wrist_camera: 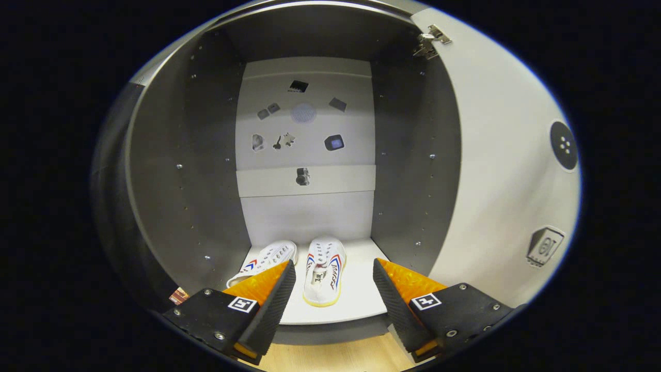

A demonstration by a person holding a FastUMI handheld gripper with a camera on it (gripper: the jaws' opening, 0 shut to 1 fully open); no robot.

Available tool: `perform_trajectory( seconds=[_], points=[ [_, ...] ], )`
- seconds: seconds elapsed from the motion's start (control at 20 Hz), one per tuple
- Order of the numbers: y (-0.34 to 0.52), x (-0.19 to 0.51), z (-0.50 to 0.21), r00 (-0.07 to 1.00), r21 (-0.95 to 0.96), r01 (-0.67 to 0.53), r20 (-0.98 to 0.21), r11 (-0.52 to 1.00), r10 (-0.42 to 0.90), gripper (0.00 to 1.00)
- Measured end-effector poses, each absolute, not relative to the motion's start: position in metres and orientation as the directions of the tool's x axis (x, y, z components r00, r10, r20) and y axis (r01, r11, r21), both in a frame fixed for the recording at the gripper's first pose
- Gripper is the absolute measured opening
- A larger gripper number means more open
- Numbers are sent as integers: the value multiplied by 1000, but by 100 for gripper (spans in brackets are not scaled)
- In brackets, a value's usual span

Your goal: Open the shoe cabinet door, grab the shoes and put them into the shoe cabinet, then close the shoe cabinet door.

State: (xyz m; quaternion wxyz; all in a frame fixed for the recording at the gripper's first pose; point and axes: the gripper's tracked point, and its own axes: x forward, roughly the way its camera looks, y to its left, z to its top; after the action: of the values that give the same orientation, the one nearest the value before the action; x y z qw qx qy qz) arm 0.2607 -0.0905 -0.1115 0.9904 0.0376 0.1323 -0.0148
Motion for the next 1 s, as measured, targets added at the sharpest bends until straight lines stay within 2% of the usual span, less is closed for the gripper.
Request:
perform_trajectory(
  seconds=[0.7,1.0],
  points=[
    [-145,55,-46,973,41,150,-183,988,-140,93],
    [-184,-1,-24,974,36,175,-152,984,-167,93]
  ],
)
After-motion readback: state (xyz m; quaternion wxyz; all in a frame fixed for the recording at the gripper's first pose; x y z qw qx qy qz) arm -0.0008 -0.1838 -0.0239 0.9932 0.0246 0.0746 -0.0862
